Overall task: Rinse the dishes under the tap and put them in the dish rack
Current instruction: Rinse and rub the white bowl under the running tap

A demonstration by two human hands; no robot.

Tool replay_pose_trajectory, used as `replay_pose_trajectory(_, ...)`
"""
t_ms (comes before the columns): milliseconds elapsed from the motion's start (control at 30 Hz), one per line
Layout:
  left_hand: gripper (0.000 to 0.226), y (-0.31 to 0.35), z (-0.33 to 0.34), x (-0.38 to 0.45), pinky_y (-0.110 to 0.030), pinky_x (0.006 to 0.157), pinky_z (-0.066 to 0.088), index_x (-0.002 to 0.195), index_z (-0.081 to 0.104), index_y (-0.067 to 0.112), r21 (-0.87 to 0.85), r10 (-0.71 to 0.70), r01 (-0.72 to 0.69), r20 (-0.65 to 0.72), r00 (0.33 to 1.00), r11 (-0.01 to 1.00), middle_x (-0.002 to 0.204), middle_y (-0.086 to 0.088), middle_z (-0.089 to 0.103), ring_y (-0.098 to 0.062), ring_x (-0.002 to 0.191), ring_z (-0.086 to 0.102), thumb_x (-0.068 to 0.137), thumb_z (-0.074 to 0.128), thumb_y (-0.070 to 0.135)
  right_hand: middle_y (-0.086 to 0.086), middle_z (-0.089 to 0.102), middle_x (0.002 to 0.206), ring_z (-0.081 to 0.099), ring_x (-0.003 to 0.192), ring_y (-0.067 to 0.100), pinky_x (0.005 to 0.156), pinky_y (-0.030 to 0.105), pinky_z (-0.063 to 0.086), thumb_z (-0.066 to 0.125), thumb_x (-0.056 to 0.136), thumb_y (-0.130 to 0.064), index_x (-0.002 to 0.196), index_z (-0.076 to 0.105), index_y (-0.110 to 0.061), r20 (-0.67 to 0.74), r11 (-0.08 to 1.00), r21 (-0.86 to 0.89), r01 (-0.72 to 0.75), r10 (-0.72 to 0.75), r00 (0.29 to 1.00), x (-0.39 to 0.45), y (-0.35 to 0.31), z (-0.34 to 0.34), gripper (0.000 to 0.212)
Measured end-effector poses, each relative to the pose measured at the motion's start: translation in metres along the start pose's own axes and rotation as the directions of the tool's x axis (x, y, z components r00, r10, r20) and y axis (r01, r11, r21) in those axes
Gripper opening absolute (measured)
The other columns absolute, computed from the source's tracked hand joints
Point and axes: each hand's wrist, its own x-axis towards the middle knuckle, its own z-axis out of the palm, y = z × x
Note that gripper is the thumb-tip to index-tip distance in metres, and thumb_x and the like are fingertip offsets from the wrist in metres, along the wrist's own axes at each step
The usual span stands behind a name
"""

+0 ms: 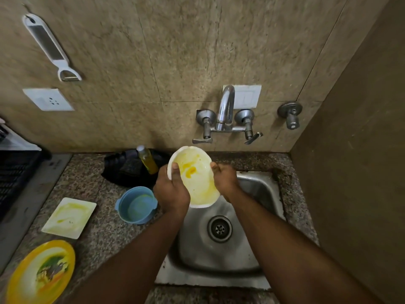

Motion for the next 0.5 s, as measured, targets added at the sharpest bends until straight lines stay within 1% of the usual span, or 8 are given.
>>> replay_pose_trajectory(67, 0.054, -0.004, -0.002, 0.006, -0.044, 0.082, 0.055, 0.115, 0.069, 0.018, 0.001, 0.005, -0.005, -0.001, 1.0, 1.0, 0.102, -0.009, 0.074, -0.034, 0.096, 0.068, 0.1, 0.039, 0.06, 0.012, 0.068, 0.117, 0.066, 0.102, 0.03, 0.087, 0.049, 0.058, 0.05, 0.103, -0.02, 0.126, 0.064, -0.01, 0.166, 0.995, 0.093, -0.028, 0.012, 0.986, 0.0, 0.002, -0.005, 0.029)
replay_pose_trajectory(100, 0.054, -0.004, -0.002, 0.009, -0.043, 0.081, 0.054, 0.115, 0.069, 0.017, -0.003, -0.002, 0.002, -0.004, 1.0, 1.0, 0.102, -0.009, 0.073, -0.034, 0.095, 0.067, 0.101, 0.039, 0.059, 0.01, 0.067, 0.122, 0.066, 0.107, 0.03, 0.09, 0.053, 0.057, 0.05, 0.101, -0.014, 0.134, 0.059, -0.014, 0.228, 0.989, 0.134, -0.059, 0.027, 0.973, 0.001, 0.002, -0.007, 0.034)
replay_pose_trajectory(167, 0.049, -0.003, 0.0, 0.013, -0.041, 0.082, 0.052, 0.115, 0.069, 0.014, -0.009, -0.03, 0.029, -0.014, 0.999, 1.0, 0.102, -0.01, 0.073, -0.035, 0.096, 0.067, 0.104, 0.042, 0.054, 0.008, 0.069, 0.121, 0.067, 0.106, 0.029, 0.092, 0.051, 0.057, 0.054, 0.098, -0.009, 0.131, 0.059, -0.018, 0.231, 0.96, 0.251, -0.125, 0.066, 0.971, 0.003, -0.003, -0.012, 0.035)
replay_pose_trajectory(233, 0.045, 0.0, 0.002, 0.014, -0.042, 0.083, 0.051, 0.116, 0.069, 0.013, -0.014, -0.072, 0.072, -0.008, 0.997, 0.997, 0.104, -0.011, 0.073, -0.036, 0.097, 0.067, 0.107, 0.044, 0.049, 0.007, 0.073, 0.11, 0.067, 0.098, 0.025, 0.086, 0.039, 0.056, 0.063, 0.095, -0.022, 0.114, 0.066, -0.015, -0.026, 0.955, 0.284, -0.082, 0.093, 0.995, 0.008, -0.01, -0.021, 0.021)
replay_pose_trajectory(300, 0.045, 0.002, 0.004, 0.011, -0.043, 0.084, 0.052, 0.114, 0.069, 0.014, -0.013, -0.096, 0.096, 0.01, 0.995, 0.995, 0.104, -0.011, 0.072, -0.037, 0.097, 0.066, 0.106, 0.043, 0.05, 0.004, 0.074, 0.094, 0.07, 0.087, 0.026, 0.074, 0.036, 0.056, 0.067, 0.085, -0.048, 0.104, 0.062, -0.019, -0.341, 0.941, 0.339, -0.007, 0.129, 0.931, 0.013, -0.019, -0.038, 0.035)
replay_pose_trajectory(333, 0.047, 0.003, 0.006, 0.009, -0.045, 0.085, 0.053, 0.113, 0.07, 0.015, -0.01, -0.093, 0.093, 0.02, 0.995, 0.996, 0.104, -0.011, 0.072, -0.037, 0.097, 0.066, 0.105, 0.042, 0.053, 0.003, 0.074, 0.088, 0.072, 0.082, 0.026, 0.069, 0.039, 0.059, 0.064, 0.079, -0.06, 0.104, 0.055, -0.025, -0.417, 0.924, 0.38, 0.049, 0.124, 0.9, 0.018, -0.02, -0.046, 0.044)
replay_pose_trajectory(400, 0.051, 0.004, 0.009, 0.005, -0.044, 0.083, 0.053, 0.113, 0.07, 0.015, -0.018, -0.082, 0.083, 0.031, 0.996, 0.996, 0.103, -0.011, 0.073, -0.037, 0.097, 0.066, 0.103, 0.041, 0.056, 0.004, 0.074, 0.085, 0.073, 0.075, 0.026, 0.063, 0.043, 0.063, 0.058, 0.074, -0.07, 0.109, 0.052, -0.025, -0.467, 0.935, 0.34, 0.102, 0.074, 0.881, 0.029, -0.018, -0.056, 0.058)
replay_pose_trajectory(500, 0.044, 0.009, 0.012, 0.0, -0.035, 0.078, 0.043, 0.116, 0.07, 0.01, -0.026, -0.093, 0.094, 0.031, 0.995, 0.995, 0.106, -0.014, 0.072, -0.036, 0.098, 0.065, 0.107, 0.044, 0.046, -0.001, 0.072, 0.078, 0.072, 0.068, 0.024, 0.06, 0.046, 0.062, 0.049, 0.076, -0.078, 0.09, 0.059, -0.024, -0.513, 0.945, 0.316, 0.09, 0.09, 0.854, 0.044, -0.016, -0.066, 0.057)
